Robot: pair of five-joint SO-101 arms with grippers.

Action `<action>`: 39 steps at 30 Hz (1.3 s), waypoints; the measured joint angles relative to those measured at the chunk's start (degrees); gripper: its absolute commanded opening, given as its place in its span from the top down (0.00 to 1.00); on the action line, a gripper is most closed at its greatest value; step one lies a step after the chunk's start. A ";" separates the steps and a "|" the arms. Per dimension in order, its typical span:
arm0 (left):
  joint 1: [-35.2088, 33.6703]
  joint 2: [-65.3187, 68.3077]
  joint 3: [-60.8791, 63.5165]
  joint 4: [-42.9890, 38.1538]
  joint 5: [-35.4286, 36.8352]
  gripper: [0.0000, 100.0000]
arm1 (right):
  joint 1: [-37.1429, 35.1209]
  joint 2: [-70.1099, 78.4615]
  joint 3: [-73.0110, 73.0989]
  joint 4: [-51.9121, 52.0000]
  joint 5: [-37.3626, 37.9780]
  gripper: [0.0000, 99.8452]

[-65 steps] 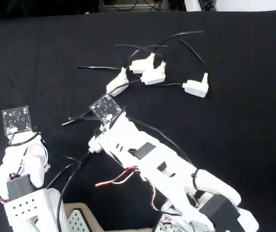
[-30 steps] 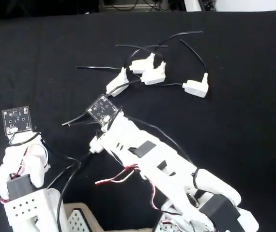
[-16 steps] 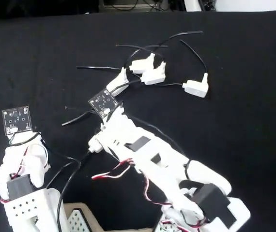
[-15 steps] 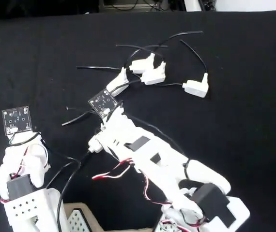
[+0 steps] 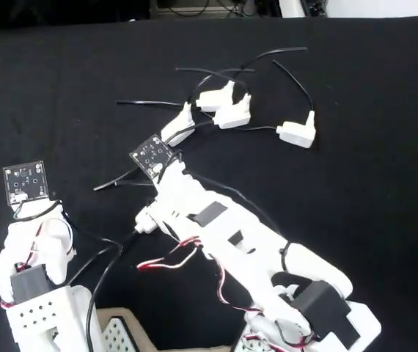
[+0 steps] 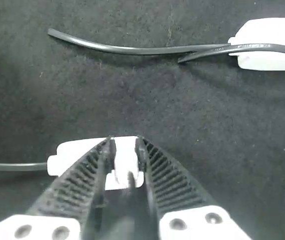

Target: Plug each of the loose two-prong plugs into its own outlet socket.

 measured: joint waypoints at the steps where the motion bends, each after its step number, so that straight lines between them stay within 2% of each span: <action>1: 0.00 0.00 0.00 0.00 0.00 0.96 | -0.26 0.00 0.00 0.97 0.00 0.85; 7: 0.00 0.00 0.00 0.00 0.00 0.96 | -0.35 0.79 -3.08 5.98 0.00 0.87; 17: 0.00 0.00 0.00 0.00 0.00 0.96 | -0.35 0.88 -5.10 6.51 0.09 0.87; 22: 0.00 0.00 0.00 0.00 0.00 0.96 | -0.35 0.88 -6.86 8.44 -1.76 0.78; 26: 0.00 0.00 0.00 0.00 0.00 0.96 | -0.35 0.88 -8.97 13.36 -1.85 0.77; 33: 0.00 0.00 0.00 0.00 0.00 0.96 | -0.35 0.88 -9.41 14.86 -1.85 0.89; 39: 0.00 0.00 0.00 0.00 0.00 0.96 | -0.35 0.88 -9.41 13.45 -1.85 0.90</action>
